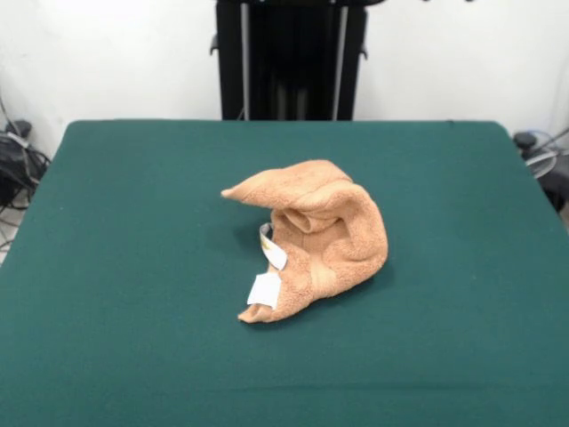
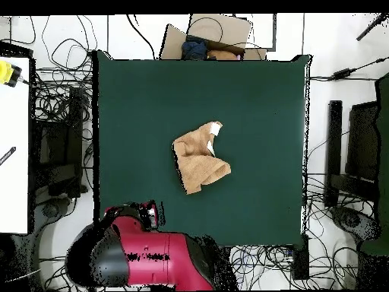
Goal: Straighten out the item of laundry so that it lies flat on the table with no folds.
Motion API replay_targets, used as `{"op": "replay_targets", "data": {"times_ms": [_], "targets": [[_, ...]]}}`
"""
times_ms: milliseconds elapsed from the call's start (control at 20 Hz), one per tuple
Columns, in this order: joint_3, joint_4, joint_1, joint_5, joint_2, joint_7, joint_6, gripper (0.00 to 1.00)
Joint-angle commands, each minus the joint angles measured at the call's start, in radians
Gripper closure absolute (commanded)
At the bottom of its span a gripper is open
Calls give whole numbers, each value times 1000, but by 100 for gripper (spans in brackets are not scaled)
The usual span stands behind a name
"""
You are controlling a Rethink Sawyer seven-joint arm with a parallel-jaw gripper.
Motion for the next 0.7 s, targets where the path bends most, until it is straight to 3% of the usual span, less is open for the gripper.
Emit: {"op": "replay_targets", "data": {"times_ms": [50, 700], "targets": [[12, -5, 8, -40, 20, 115, 89, 0], [12, -6, 3, -45, 21, 104, 84, 0]]}}
